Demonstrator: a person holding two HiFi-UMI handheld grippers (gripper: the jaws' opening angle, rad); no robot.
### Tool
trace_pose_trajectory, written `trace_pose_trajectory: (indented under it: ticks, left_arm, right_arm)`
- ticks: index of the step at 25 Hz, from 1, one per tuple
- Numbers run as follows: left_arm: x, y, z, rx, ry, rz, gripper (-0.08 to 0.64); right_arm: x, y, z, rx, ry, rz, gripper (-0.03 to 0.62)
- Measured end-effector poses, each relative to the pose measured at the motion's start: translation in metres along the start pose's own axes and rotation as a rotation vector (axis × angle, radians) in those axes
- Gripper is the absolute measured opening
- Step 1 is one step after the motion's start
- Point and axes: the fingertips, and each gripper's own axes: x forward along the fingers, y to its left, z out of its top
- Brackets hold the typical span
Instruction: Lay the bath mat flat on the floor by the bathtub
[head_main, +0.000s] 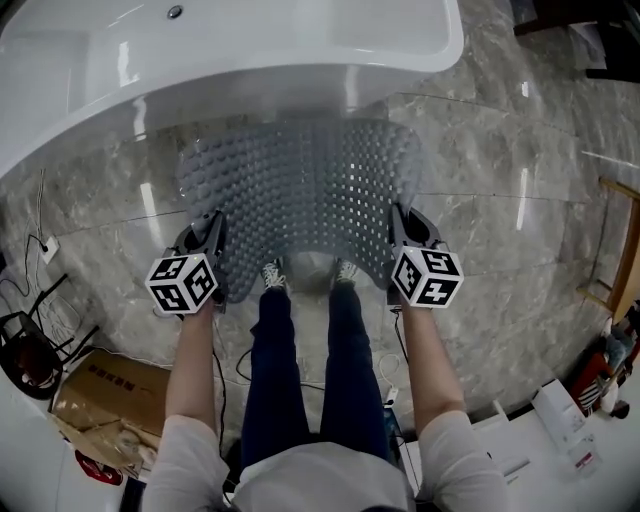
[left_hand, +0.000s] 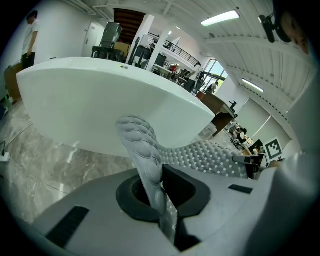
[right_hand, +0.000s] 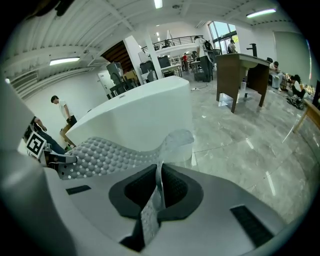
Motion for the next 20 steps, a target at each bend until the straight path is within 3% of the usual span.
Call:
trace_pose_trajectory:
  ticks: [7,20]
  left_arm:
    - [0.022,0.034,-0.023,-0.010,0.022,0.019,0.046]
    - [0.078,0.078,-0.051,0.062,0.056,0.033,0.046]
  right_arm:
    - [0.033,-0.004,-0.025,-0.011,0.024,-0.013,0.040]
    - [0.095,-0.023,-0.075,-0.045,0.060,-0.042,0.040]
